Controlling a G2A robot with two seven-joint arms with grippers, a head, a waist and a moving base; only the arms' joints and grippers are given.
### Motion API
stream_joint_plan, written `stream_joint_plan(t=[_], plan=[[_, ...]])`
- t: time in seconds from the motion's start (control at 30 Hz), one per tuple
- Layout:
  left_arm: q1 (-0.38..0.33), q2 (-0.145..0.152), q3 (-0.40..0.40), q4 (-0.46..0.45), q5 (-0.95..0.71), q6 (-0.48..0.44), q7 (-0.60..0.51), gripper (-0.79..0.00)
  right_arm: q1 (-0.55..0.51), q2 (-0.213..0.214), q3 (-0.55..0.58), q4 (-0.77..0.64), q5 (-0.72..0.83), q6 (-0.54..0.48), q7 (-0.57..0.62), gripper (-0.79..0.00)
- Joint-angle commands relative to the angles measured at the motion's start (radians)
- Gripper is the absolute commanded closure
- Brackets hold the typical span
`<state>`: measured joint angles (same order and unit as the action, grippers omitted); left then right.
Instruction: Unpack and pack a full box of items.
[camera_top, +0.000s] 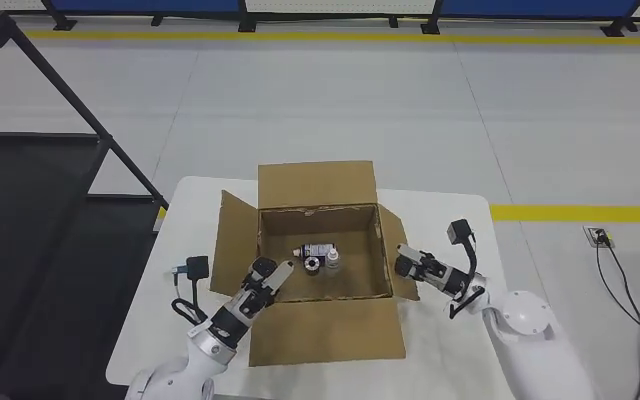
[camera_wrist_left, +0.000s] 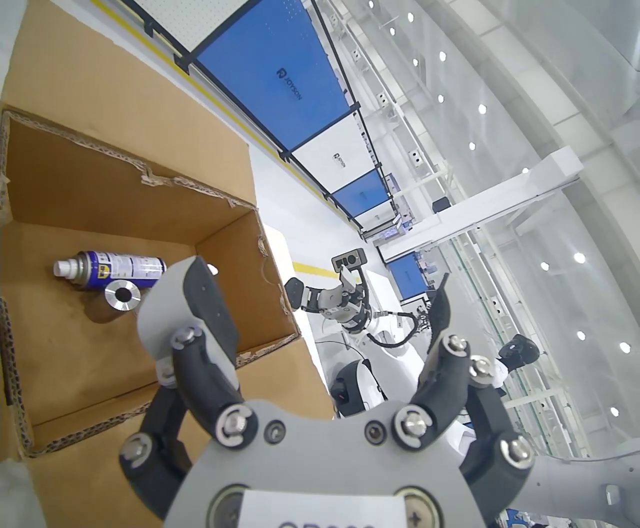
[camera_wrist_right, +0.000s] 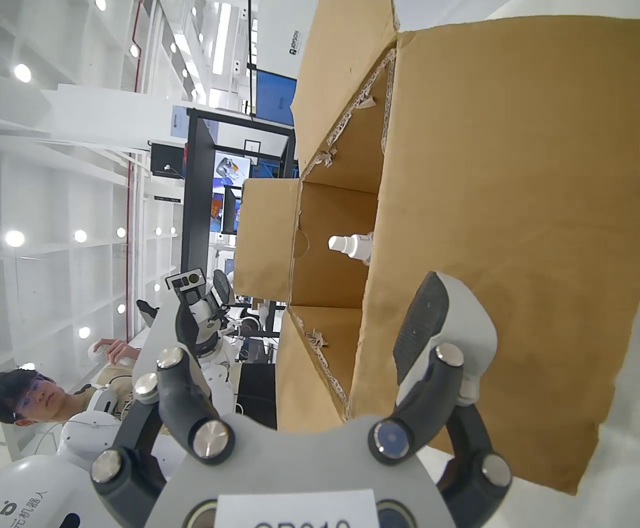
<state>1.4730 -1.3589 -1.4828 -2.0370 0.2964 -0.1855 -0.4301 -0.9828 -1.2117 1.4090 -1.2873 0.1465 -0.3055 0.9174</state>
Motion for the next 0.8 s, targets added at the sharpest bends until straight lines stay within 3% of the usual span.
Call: stream_joint_plan(t=[0.0, 0.53, 0.77], plan=[[0.002, 0.002, -0.007, 0.003, -0.008, -0.001, 0.001, -0.785, 0.008, -0.001, -0.012, -0.001, -0.002, 0.005, 0.002, -0.785], [0.012, 0.019, -0.076, 0.022, -0.079, -0.02, 0.002, -0.785, 0.052, -0.003, -0.088, -0.017, 0.001, 0.02, 0.001, -0.785], [0.021, 0.025, -0.106, 0.012, -0.108, -0.039, 0.021, -0.785, 0.059, -0.002, -0.089, -0.087, -0.039, -0.024, -0.093, -0.785]])
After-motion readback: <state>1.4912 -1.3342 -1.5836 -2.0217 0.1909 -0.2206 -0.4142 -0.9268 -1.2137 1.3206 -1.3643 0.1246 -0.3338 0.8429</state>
